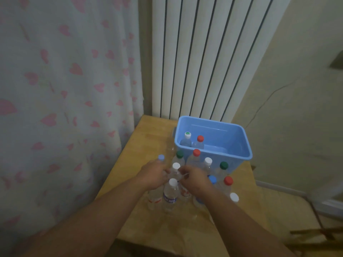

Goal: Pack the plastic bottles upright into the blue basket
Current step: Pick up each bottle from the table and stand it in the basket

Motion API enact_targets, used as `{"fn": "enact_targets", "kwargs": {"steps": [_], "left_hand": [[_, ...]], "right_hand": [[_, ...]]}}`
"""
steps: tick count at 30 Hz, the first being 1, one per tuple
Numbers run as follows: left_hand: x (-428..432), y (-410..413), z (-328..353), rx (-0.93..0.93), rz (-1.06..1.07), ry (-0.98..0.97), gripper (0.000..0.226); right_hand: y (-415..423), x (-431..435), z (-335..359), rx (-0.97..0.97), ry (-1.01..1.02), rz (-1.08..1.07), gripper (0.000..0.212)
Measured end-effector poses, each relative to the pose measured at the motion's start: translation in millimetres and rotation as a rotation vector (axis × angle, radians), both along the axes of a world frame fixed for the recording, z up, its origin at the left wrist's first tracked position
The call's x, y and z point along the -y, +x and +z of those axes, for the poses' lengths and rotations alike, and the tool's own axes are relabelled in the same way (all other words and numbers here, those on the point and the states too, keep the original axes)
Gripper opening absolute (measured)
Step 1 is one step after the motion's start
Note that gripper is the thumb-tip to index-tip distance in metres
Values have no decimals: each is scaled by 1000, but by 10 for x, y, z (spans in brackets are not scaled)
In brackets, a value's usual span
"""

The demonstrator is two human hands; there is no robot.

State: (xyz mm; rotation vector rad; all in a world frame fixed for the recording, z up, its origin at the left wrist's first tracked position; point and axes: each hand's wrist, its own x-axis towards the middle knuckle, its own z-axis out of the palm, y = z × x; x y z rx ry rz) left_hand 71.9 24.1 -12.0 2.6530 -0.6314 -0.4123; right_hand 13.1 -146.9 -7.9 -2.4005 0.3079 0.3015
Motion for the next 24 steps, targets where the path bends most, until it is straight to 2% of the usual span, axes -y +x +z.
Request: {"fn": "enact_targets", "kwargs": {"steps": [5, 10, 14, 17, 20, 21, 24], "left_hand": [[-81, -27, 5, 0, -32, 57, 19], [-142, 1, 17, -13, -18, 49, 26], [-125, 36, 11, -59, -34, 19, 36], [-52, 74, 48, -112, -18, -64, 43], [61, 83, 175, -183, -32, -162, 45], [89, 92, 215, -223, -40, -219, 47], [135, 120, 352, -429, -22, -503, 68]], "right_hand": [[4, -183, -101, -49, -138, 143, 37], [6, -260, -197, -36, -141, 209, 40], [39, -211, -102, 13, -126, 201, 33], [140, -147, 164, 108, -58, 140, 23], [243, -77, 511, 226, -9, 85, 37], [271, -52, 626, 268, 2, 66, 39], [321, 12, 931, 375, 64, -16, 25]]}}
